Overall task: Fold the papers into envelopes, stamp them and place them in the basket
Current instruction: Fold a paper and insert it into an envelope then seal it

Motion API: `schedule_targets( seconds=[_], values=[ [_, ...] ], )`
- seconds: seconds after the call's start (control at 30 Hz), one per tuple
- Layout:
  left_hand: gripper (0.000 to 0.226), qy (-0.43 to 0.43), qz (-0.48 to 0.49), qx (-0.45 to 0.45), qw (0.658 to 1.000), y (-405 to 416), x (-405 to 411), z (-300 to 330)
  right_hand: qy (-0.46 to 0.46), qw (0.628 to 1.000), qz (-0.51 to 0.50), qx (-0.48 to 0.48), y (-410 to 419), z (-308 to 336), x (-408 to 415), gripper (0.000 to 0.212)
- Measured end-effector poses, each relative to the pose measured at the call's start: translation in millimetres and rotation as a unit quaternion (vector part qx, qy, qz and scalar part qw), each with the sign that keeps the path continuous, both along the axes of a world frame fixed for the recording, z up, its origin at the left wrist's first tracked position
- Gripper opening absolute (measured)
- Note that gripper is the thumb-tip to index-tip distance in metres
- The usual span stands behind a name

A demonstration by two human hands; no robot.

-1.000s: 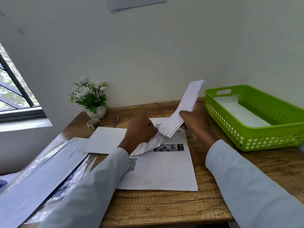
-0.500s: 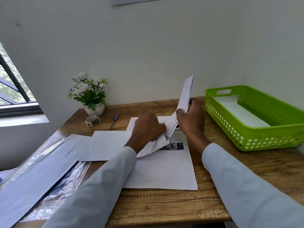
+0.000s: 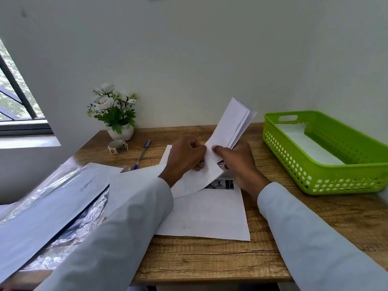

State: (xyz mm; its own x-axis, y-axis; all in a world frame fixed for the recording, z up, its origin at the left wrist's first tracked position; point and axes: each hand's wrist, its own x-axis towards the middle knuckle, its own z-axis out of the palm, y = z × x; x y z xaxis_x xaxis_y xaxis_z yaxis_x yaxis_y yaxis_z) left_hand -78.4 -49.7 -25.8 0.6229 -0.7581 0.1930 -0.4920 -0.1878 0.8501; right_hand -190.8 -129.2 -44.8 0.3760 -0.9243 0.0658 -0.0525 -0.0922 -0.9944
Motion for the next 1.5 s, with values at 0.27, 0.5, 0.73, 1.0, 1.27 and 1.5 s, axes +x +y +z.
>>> schedule_targets(
  seconds=[0.27, 0.5, 0.73, 1.0, 1.27, 1.5],
  values=[
    [0.13, -0.254, -0.209, 0.242, 0.913, 32.3, 22.6, 0.1, -0.072, 0.993, 0.012, 0.095, -7.2, 6.0, -5.0, 0.017],
    [0.135, -0.378, -0.151, 0.146, 0.902, 24.1, 26.1, -1.2, -0.139, 0.984, 0.036, 0.101, -6.3, 16.2, -10.9, 0.031],
    [0.125, -0.45, -0.117, 0.023, 0.885, 31.2, 34.8, 5.9, -0.131, 0.984, 0.116, 0.023, -0.8, 31.7, -20.0, 0.037],
    [0.123, -0.465, -0.104, -0.01, 0.879, 31.1, 39.7, 9.8, -0.272, 0.96, -0.072, -0.008, -7.7, 36.5, -23.4, 0.042],
    [0.127, -0.446, -0.118, -0.006, 0.887, 28.2, 37.0, 7.2, -0.213, 0.975, -0.032, -0.055, -3.4, 31.9, -17.6, 0.037],
    [0.127, -0.439, -0.139, 0.003, 0.888, 24.3, 33.7, 4.3, -0.11, 0.98, 0.03, -0.162, 3.5, 20.1, -10.1, 0.025]
  ],
)
